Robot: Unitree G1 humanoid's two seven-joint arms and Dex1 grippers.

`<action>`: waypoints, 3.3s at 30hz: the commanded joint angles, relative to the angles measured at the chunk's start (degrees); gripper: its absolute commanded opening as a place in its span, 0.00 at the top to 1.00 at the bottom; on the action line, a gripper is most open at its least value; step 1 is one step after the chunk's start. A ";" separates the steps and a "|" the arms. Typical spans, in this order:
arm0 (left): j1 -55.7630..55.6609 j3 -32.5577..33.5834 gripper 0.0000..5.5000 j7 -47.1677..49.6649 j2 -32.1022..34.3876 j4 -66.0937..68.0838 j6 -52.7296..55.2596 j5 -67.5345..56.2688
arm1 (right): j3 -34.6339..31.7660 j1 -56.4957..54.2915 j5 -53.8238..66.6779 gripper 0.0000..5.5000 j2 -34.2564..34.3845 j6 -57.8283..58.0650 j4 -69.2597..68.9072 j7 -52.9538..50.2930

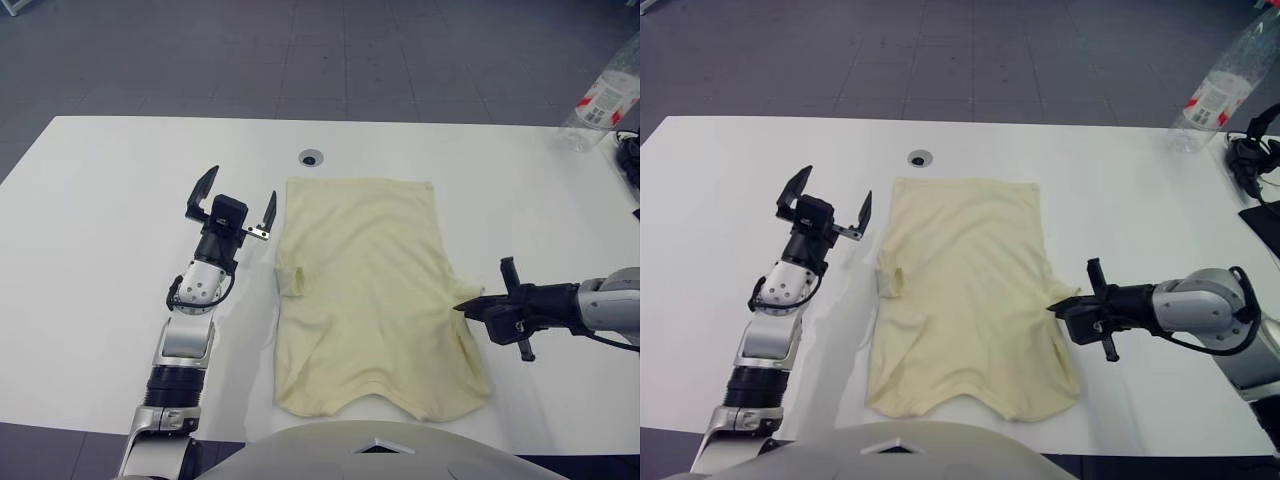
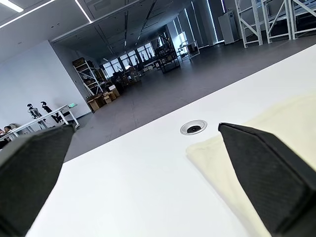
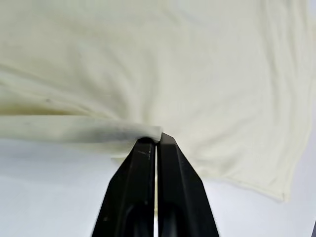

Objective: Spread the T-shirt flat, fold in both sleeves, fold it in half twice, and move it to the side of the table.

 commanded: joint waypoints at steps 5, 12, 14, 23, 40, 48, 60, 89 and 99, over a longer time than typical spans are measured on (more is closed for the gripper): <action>-0.91 -0.55 0.02 -0.17 0.31 0.03 -0.14 0.69 | 3.81 -4.44 -0.34 1.00 2.60 1.93 -2.48 0.61; -0.99 -0.78 0.02 -0.18 0.29 -0.13 -0.08 0.95 | 8.07 -8.37 -2.16 1.00 5.34 2.89 -2.26 1.18; -0.98 -0.83 0.02 -0.18 0.32 -0.14 -0.08 0.96 | 9.16 -9.51 -2.55 1.00 6.28 3.19 -2.00 1.35; -0.89 -1.31 0.02 -0.45 0.39 -0.65 0.20 1.10 | 11.07 -10.49 -3.07 1.00 8.28 4.09 -2.04 1.46; -1.17 -1.55 0.02 -0.47 0.42 -0.30 0.25 1.29 | 9.16 -8.67 3.05 0.61 10.90 9.75 -2.37 0.06; 2.21 -4.10 0.02 -8.70 3.95 -8.65 2.66 -1.58 | -8.03 0.08 14.42 0.38 9.28 17.21 -5.72 -3.37; 41.79 3.82 0.02 -38.58 29.36 -50.05 4.96 -13.62 | -21.89 39.23 12.72 0.03 17.81 27.88 -34.65 -8.20; 49.47 -6.17 0.02 -36.36 31.70 -43.61 4.96 14.78 | -15.94 43.20 5.18 0.03 19.41 27.26 -35.87 -9.39; 47.67 -8.82 0.26 -36.76 32.01 -41.85 4.95 16.72 | -15.07 42.00 5.62 0.02 19.27 27.58 -36.67 -9.48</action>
